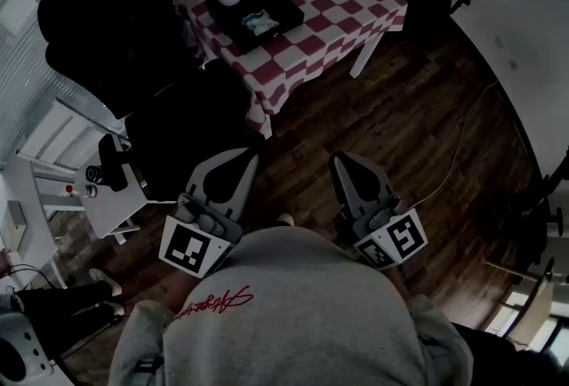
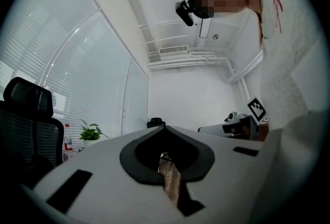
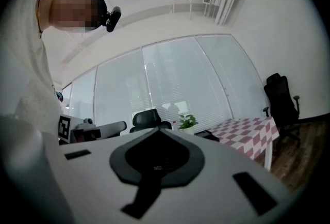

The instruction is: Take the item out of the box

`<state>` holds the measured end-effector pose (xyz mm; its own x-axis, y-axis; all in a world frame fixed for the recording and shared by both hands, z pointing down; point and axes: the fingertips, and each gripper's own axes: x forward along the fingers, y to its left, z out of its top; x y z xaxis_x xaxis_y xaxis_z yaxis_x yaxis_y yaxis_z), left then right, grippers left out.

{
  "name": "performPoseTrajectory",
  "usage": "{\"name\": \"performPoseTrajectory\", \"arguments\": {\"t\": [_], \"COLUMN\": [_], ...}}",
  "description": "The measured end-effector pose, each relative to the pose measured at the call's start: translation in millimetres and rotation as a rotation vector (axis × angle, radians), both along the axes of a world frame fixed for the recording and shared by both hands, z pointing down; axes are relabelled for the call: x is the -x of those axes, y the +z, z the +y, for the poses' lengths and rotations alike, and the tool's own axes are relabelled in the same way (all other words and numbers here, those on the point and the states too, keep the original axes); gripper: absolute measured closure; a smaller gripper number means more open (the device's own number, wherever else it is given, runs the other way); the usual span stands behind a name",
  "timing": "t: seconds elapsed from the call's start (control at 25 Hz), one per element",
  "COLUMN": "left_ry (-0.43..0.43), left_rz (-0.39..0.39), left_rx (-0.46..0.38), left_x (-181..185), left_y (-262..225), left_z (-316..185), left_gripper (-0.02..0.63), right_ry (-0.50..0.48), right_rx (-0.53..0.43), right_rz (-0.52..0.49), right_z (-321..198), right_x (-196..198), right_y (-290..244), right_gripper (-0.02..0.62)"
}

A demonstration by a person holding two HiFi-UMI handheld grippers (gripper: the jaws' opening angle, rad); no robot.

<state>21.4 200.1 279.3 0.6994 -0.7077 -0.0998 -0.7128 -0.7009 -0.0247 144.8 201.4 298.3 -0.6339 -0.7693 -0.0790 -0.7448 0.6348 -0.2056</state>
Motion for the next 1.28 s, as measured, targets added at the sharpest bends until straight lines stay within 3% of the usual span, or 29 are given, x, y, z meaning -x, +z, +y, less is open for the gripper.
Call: {"name": "performPoseTrajectory", "arguments": {"t": [0.72, 1.28], "left_ry": [-0.022, -0.036], "left_rz": [0.001, 0.004], "left_rx": [0.045, 0.032], "left_x": [3, -7], "left_y": [11, 10], "left_z": [-7, -12], "left_gripper": [0.589, 0.589], "right_ry": [-0.038, -0.051], "right_rx": [0.014, 0.010], "right_rz": [-0.003, -0.015], "right_z": [-11, -17], "right_x": [12, 4], "right_y": [6, 7], "right_gripper": [0.584, 0.584]}}
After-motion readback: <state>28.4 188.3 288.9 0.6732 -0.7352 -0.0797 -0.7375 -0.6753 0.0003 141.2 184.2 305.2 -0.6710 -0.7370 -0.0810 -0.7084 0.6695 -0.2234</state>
